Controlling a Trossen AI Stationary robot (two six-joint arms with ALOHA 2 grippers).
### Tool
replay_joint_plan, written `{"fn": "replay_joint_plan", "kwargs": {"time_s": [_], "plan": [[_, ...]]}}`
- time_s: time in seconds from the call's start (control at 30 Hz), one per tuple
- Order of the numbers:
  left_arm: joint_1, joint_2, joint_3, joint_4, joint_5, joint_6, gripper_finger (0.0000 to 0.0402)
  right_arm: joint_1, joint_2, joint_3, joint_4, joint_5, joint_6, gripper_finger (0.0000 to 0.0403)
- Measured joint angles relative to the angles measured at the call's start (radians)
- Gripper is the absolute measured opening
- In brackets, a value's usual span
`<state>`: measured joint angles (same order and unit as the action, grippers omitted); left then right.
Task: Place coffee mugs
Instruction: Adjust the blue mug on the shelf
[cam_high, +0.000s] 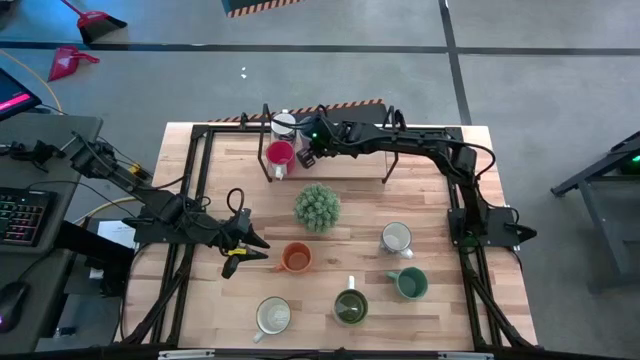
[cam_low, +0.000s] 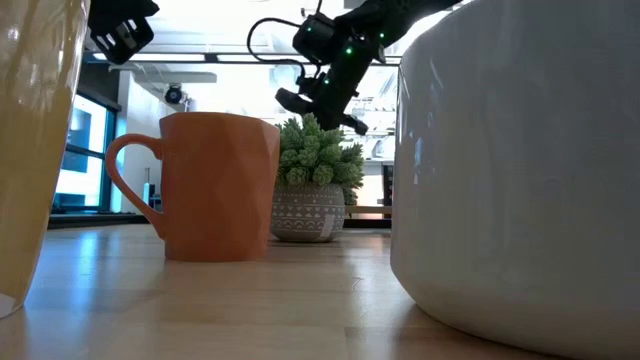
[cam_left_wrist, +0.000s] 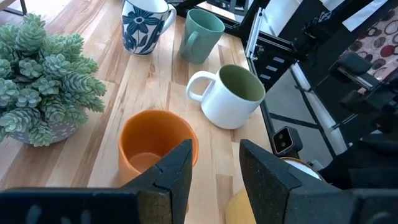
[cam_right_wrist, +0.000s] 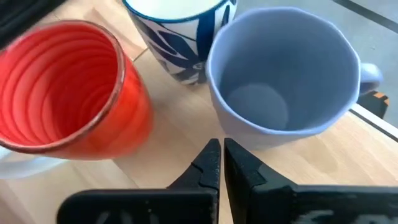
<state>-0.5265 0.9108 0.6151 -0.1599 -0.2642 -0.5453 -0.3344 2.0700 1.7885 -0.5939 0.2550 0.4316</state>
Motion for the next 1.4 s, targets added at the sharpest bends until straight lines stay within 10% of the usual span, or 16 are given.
{"fn": "replay_joint_plan", "kwargs": {"time_s": [1.4], "plan": [[0.000,0.000,0.000,0.001,0.000,0.000,0.0121,-0.025,0.020,0.000,0.070,0.003,-0.011,0.0000]]}}
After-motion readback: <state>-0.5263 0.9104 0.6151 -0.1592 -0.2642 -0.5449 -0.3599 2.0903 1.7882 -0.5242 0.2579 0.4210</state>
